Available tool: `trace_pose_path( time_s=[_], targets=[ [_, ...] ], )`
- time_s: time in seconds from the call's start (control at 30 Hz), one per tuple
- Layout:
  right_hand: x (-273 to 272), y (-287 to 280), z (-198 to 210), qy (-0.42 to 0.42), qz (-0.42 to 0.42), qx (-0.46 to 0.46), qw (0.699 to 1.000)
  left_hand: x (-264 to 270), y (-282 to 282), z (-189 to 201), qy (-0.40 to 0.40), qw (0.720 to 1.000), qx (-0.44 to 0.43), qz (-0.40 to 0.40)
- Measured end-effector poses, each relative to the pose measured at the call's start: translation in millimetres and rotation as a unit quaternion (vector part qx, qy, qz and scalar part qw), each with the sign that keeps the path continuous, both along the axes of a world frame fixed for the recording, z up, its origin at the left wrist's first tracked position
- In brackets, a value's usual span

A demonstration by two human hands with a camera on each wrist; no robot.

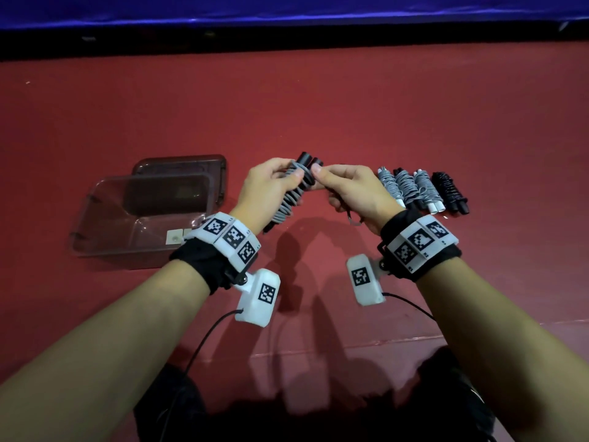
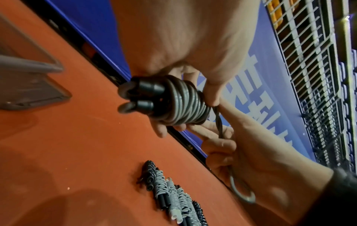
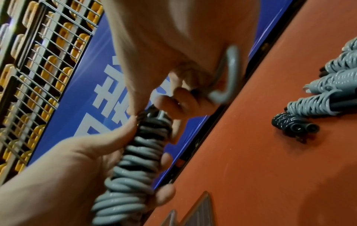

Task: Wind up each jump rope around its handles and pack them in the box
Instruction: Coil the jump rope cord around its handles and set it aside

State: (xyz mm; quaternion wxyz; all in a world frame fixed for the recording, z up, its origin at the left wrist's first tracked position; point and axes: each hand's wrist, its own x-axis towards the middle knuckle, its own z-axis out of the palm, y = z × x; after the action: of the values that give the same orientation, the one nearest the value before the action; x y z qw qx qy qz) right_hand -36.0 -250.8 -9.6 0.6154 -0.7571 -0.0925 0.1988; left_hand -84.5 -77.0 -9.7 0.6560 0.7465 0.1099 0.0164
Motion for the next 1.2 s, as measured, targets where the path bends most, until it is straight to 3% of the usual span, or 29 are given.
trace_pose_path(
  time_s=[0.1,0.2,0.47,0.6,0.7,0.9,1.0,1.2],
  targets=[
    [3.1,-5.8,0.2,0.034,0.064,0.012,0.997,0.0,6.6,1.2,-0.002,1.0,-0.007,-0.001],
    [7.6,-8.2,-2.5,0.039,0.104,0.029,0.993,-3.4,8.1,0.8,0.023,0.997,-0.079,-0.003],
    [14.2,-16.9,3.4,-0.044,0.089,-0.008,0.995,-10.8,5.9,11.8,0.095,0.978,-0.183,-0.024],
    [13.9,-14.1,-1.4,-0.019,0.073,0.024,0.997,-12.8,4.1,16.0,0.123,0.961,-0.247,-0.019],
    [10.2,-7.8,-7.9,0.005,0.051,0.082,0.995,-13.3,4.5,21.0,0.133,0.949,-0.281,-0.059],
    [-1.5,-0.4,-11.4,0.043,0.158,0.151,0.975,-11.8,1.7,30.5,0.158,0.936,-0.309,-0.065],
    [-5.5,2.8,-14.2,0.04,0.136,0.146,0.979,-11.5,-2.1,28.3,0.166,0.933,-0.317,-0.044],
    [-13.3,3.0,-13.4,0.094,0.125,0.178,0.971,-14.9,-2.8,19.4,0.221,0.891,-0.39,-0.065]
  ],
)
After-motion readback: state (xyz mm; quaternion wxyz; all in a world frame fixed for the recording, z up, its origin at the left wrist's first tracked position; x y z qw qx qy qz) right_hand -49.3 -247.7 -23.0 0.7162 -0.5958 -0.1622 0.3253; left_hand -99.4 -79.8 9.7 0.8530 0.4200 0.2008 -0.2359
